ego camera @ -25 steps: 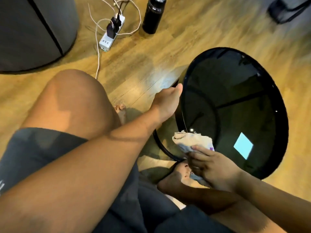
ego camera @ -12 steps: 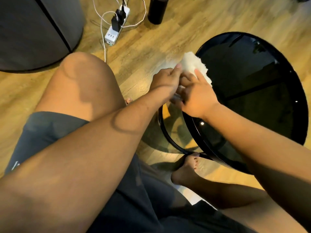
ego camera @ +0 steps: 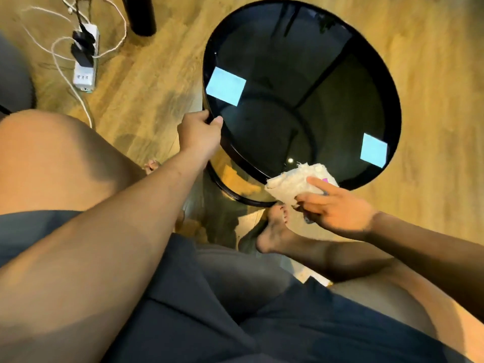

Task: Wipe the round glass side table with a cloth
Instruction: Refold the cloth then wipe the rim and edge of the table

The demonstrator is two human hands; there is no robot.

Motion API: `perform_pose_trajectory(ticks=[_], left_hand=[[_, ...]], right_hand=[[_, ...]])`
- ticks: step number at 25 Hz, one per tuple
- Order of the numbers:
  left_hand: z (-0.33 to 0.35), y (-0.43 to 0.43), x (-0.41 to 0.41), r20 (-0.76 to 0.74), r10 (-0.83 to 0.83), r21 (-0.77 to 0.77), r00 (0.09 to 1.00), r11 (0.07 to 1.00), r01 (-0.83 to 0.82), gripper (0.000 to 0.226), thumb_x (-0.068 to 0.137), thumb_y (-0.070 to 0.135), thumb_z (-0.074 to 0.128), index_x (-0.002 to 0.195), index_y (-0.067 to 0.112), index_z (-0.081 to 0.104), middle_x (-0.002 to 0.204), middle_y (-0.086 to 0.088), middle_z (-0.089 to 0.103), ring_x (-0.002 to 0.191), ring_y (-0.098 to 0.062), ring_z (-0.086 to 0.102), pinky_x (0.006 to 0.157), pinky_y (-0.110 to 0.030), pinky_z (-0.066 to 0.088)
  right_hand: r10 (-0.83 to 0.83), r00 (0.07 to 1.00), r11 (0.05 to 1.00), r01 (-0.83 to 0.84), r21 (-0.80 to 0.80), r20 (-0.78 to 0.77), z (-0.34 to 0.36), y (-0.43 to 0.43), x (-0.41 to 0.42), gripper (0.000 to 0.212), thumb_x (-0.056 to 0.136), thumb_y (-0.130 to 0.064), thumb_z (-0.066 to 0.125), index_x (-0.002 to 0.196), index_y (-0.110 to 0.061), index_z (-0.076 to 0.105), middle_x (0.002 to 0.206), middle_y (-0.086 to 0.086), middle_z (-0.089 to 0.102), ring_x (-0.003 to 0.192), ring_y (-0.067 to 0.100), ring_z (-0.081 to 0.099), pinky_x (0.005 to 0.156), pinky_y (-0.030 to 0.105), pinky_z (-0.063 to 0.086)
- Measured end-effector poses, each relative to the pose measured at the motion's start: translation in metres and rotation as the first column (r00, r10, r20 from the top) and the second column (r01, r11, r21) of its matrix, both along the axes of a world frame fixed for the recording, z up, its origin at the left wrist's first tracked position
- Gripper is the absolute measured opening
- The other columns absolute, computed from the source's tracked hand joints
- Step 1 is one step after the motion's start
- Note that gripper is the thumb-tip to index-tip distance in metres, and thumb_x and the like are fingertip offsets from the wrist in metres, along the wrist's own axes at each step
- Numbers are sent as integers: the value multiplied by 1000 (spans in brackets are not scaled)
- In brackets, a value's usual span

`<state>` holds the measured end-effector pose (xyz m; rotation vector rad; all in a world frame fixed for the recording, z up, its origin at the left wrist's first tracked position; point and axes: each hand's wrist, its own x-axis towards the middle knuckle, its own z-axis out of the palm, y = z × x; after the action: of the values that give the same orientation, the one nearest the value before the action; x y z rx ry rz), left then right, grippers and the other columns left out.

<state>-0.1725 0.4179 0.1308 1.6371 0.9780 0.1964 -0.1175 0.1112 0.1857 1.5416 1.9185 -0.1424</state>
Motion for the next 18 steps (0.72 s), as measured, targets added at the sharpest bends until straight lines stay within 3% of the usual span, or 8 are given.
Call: perform_pose_trajectory(ticks=[2,4,5,7,10,13,15,18], left_hand=[[3,1,3,-42,-22,16,999,1000,23,16,94,27,62,96,15,73,99,0,72,91,-19,64,75,-24,51],[6,6,1,-121,-95,128,988,986,110,24,93,31,62,73,18,66,75,-1,65,79,-25,60,59,-25,40],[9,9,0,-183,-139,195,973,965,175,27,92,35,61,70,19,63,73,-3,63,81,-30,60,61,-28,40],[16,17,1,-406,-198,339,892,874,348,31,92,49,56,101,24,69,108,-10,67,110,-36,58,87,-40,46],[35,19,11,-686,-176,417,706,700,580,68,91,56,54,147,24,36,157,-11,32,144,-40,28,115,-62,21],[46,0,16,-672,-300,584,677,346,734,67,94,45,55,151,26,27,165,-7,17,152,-32,7,120,-62,3],[48,-26,10,-646,-524,611,556,81,787,61,97,46,49,152,27,29,164,-4,21,153,-27,5,121,-57,1],[48,-63,9,-701,-642,466,311,-82,881,71,96,54,48,156,31,17,167,-4,10,153,-32,6,122,-52,16]], right_hand=[[20,999,999,-21,42,27,-14,38,-4,25,63,-6,80,81,-24,81,98,-3,74,115,21,63,106,49,43],[82,996,979,-87,184,30,-48,97,-11,22,80,-8,67,93,-23,77,110,-2,71,125,21,56,107,46,43],[44,999,973,-49,225,26,-62,126,-13,23,88,-12,62,105,-22,74,121,-1,67,131,22,49,110,45,39],[-50,998,963,42,267,25,-65,163,-16,28,95,-19,55,120,-21,67,132,-2,61,137,24,41,115,48,31],[5,1000,941,-8,339,10,-48,128,-10,24,83,-29,69,106,-31,75,130,-11,65,136,16,47,107,45,43],[5,986,943,51,328,-168,-61,36,-1,34,80,-24,65,111,-34,73,138,-8,60,137,14,46,107,43,45],[-3,978,925,82,371,-208,-55,-21,16,28,78,-24,72,105,-29,76,130,-6,66,131,15,51,109,43,43],[-113,986,901,155,406,-125,-39,-81,40,10,70,-13,81,79,-16,78,100,1,75,119,21,50,105,49,44]])
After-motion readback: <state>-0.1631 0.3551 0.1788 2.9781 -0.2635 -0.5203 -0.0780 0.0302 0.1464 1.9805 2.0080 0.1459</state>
